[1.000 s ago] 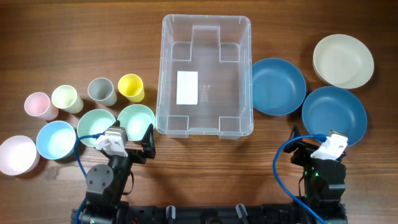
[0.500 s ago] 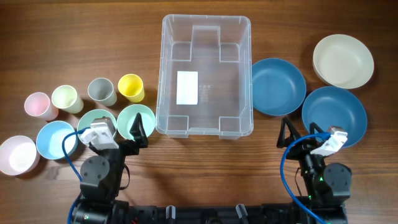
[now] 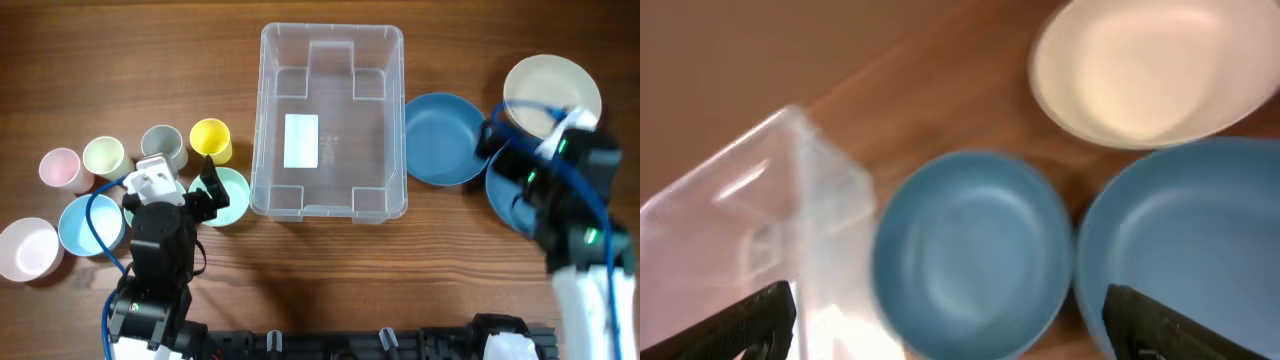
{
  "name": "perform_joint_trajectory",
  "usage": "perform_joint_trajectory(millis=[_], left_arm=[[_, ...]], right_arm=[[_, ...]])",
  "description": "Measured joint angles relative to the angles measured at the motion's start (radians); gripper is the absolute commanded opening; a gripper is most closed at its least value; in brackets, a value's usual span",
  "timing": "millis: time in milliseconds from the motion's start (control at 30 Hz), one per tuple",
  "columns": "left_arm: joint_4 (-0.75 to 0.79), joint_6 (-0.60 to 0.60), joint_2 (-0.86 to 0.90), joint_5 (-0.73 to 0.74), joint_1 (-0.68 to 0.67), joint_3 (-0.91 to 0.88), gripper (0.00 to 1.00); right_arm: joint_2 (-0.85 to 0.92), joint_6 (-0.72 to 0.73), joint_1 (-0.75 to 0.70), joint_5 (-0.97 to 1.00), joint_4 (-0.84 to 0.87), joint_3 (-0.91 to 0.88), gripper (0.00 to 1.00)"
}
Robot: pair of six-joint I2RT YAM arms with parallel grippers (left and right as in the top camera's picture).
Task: Pack container
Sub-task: 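Move the right gripper to the smaller blue bowl and grasp its rim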
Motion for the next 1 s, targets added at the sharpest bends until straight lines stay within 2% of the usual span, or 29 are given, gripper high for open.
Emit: perform_joint_trajectory(millis=[100,233,367,567,800,967,1000], left_arm=[[-0.002,0.0,0.004,-0.001,0.0,0.0,1.0],[-0.009,0.0,0.008,-0.001,0.0,0.0,1.0],[-0.043,0.0,0.009,-0.001,0.0,0.0,1.0],[-0.054,0.0,0.009,-0.001,0.0,0.0,1.0],[-0.058,0.0,0.009,-0.001,0.0,0.0,1.0],[-0.06,0.0,0.009,-0.001,0.0,0.0,1.0],[-0.06,0.0,0.009,-0.001,0.0,0.0,1.0]], right_arm=[[0.173,-0.048,-0.159,-0.021,-0.068,0.122,1.0],[0.332,-0.074,-0.384,-0.038,-0.118,0.145,1.0],[0.471,-0.073,-0.494,-0.037,-0.135,0.145,1.0],[0.594,-0.035,-0.498,0.015,-0.191,0.145,0.99],[0.602,0.013,-0.515,0.102,-0.21,0.145,0.99],[0.602,0.044,-0.52,0.15,-0.188,0.093,0.96],[0.602,0.05,-0.52,0.154,-0.182,0.072,0.92]])
